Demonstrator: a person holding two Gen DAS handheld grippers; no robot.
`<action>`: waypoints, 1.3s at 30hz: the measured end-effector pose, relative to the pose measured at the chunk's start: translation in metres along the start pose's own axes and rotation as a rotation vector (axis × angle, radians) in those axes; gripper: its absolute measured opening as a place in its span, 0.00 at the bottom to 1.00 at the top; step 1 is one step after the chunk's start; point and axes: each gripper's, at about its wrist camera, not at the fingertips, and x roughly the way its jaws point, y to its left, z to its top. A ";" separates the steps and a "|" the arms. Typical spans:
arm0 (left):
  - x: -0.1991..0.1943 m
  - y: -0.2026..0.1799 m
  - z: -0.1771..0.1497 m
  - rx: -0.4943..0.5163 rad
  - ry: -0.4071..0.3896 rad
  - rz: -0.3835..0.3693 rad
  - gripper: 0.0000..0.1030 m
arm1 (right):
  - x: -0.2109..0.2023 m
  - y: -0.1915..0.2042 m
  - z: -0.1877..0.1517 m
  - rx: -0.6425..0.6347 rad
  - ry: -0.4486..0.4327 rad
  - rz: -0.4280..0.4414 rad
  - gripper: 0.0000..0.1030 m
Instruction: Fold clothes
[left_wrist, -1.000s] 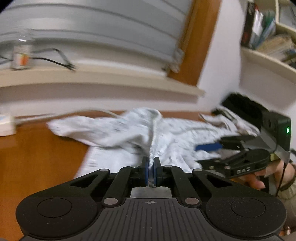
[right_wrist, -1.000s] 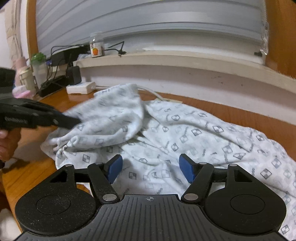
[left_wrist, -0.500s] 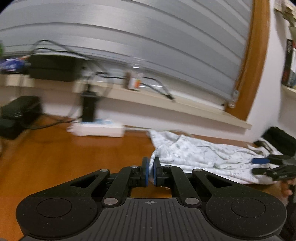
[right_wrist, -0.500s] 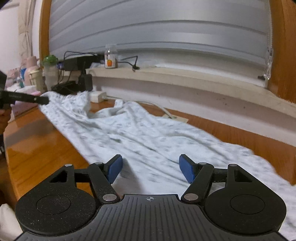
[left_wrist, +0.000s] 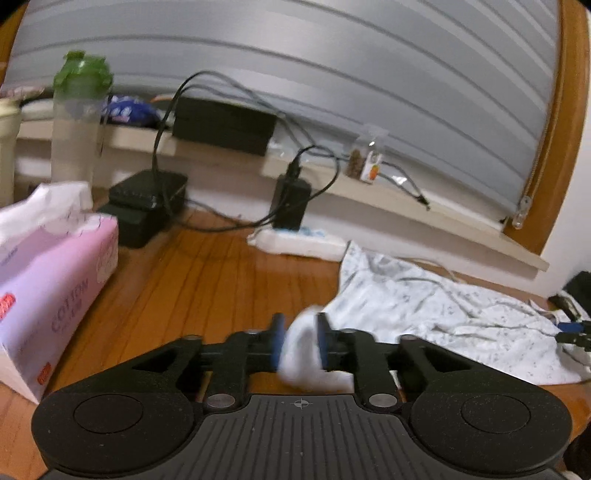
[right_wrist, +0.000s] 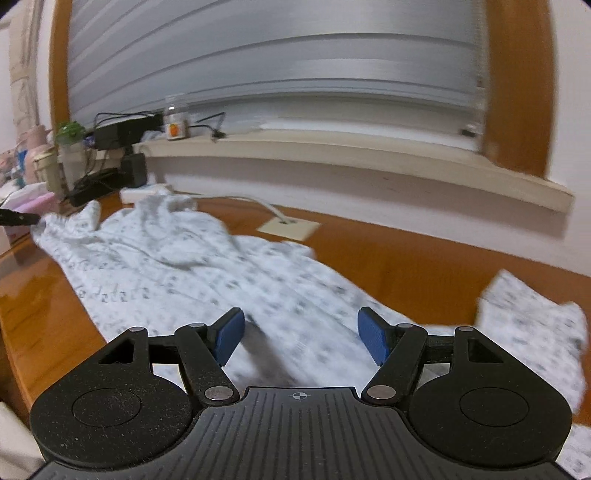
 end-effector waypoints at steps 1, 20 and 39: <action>-0.001 -0.005 0.002 0.014 -0.006 -0.008 0.39 | -0.005 -0.007 -0.003 0.011 -0.001 -0.013 0.66; 0.127 -0.195 0.006 0.298 0.145 -0.350 0.65 | -0.106 -0.171 -0.069 0.286 -0.030 -0.397 0.66; 0.172 -0.313 -0.021 0.508 0.193 -0.497 0.74 | -0.096 -0.218 -0.063 0.297 -0.026 -0.566 0.66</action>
